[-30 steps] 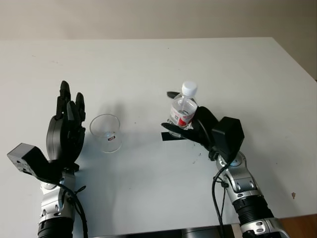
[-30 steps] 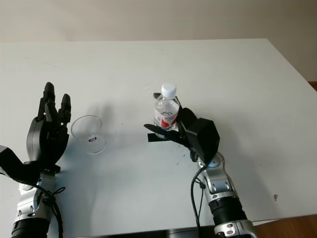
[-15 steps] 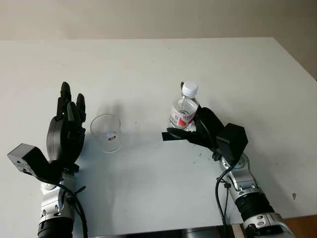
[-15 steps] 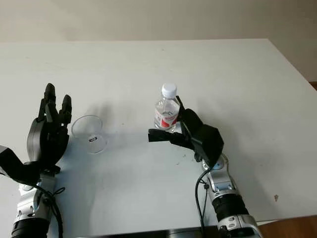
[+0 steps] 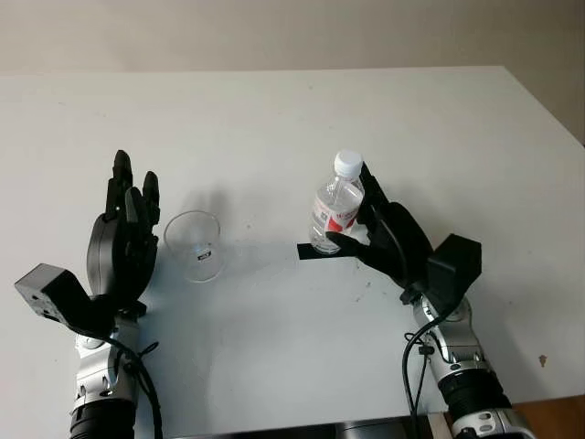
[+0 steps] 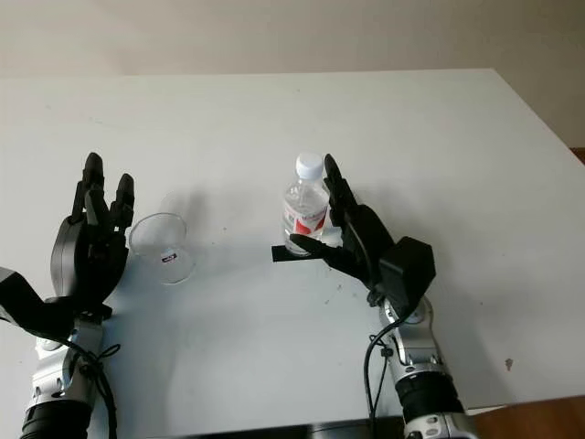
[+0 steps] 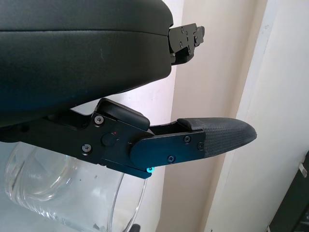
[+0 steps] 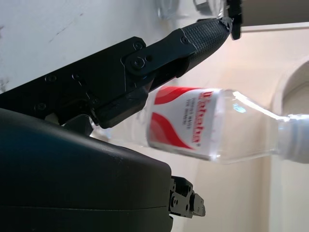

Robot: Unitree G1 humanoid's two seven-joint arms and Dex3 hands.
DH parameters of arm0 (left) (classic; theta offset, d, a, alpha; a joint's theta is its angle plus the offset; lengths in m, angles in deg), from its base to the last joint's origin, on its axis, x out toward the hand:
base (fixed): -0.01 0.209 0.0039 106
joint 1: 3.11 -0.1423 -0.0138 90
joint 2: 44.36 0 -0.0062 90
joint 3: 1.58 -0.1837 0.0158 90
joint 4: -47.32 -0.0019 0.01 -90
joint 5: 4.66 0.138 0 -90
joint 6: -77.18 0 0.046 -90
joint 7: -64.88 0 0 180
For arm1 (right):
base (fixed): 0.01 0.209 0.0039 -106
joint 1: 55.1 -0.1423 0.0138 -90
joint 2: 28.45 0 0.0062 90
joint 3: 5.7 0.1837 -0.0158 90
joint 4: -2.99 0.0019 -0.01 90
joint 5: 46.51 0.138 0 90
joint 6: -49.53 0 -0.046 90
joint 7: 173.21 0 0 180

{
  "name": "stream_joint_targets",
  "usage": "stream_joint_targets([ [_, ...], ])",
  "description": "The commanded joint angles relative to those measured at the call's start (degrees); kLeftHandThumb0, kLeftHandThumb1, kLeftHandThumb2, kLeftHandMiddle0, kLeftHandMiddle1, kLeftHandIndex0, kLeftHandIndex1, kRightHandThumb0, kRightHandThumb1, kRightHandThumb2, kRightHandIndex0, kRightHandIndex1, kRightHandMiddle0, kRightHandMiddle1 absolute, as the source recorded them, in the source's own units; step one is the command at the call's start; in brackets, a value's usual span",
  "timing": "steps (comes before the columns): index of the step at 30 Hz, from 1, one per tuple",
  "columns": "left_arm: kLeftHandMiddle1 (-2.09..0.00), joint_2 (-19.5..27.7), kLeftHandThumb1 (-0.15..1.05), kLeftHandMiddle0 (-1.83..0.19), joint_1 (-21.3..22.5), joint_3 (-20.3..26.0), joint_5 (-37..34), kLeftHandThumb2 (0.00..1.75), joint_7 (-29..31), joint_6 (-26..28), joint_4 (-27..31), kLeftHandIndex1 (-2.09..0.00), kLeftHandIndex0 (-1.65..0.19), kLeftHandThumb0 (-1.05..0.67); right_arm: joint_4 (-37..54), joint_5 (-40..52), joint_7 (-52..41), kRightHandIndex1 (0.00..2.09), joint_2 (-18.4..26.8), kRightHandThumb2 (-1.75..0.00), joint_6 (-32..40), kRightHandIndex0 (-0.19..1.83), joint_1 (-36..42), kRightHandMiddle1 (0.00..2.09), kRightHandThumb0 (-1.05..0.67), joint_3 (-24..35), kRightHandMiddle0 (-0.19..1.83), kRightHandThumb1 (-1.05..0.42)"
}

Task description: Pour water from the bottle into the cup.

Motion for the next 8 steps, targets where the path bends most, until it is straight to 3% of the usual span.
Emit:
stream_joint_targets([
  [1,0.00,0.1,1.05,0.02,0.3,0.2,-0.2,0.55,-0.1,-0.3,-0.3,0.00,0.14,-0.86,1.9,1.0,-0.7,0.00,-0.1,-0.06,-0.5,-0.19,0.9,0.00,-0.85,0.7,-0.19,-0.92],
  [8,0.00,0.2,1.05,0.04,1.0,0.4,-0.4,0.55,0.9,-1.4,-1.8,0.00,0.16,-0.86,5.0,1.0,-1.2,0.00,0.1,-0.05,-1.2,-0.19,1.7,0.00,-0.86,0.5,-0.19,-0.91],
])
